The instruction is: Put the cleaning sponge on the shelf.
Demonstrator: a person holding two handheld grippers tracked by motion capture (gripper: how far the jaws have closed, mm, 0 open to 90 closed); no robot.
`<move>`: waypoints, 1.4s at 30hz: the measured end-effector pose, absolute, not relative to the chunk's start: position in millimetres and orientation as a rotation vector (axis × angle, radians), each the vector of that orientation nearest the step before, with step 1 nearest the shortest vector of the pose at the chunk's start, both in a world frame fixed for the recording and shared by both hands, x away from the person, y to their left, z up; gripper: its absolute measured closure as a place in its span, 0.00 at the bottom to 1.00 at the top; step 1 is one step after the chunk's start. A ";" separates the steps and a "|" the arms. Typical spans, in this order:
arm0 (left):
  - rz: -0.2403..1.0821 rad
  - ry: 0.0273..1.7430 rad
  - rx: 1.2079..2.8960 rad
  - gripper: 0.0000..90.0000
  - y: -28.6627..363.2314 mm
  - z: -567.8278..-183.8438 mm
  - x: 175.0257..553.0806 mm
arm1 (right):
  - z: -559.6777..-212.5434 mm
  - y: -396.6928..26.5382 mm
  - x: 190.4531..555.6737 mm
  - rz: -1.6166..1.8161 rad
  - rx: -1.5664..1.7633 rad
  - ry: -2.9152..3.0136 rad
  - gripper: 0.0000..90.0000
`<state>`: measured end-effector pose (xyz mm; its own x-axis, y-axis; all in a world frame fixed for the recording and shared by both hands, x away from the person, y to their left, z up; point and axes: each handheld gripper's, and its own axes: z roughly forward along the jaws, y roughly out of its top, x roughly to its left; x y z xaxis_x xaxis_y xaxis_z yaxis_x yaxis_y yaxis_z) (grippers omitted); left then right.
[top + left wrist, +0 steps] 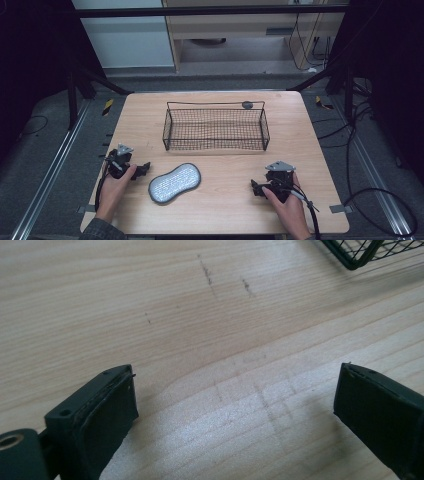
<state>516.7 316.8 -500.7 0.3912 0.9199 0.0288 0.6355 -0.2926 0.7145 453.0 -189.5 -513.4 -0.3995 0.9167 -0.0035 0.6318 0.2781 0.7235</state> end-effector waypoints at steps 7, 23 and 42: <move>0.628 1.264 2.033 0.03 313.1 -480.7 505.0 | -513.4 -189.6 452.9 0.910 1.394 2.131 0.00; 0.687 1.127 2.092 0.03 282.2 -439.9 487.3 | -513.4 -190.1 451.8 0.909 1.386 2.140 0.00; 0.520 0.959 2.389 0.05 236.4 -418.6 486.2 | -513.0 -191.2 453.5 0.913 1.365 2.165 0.00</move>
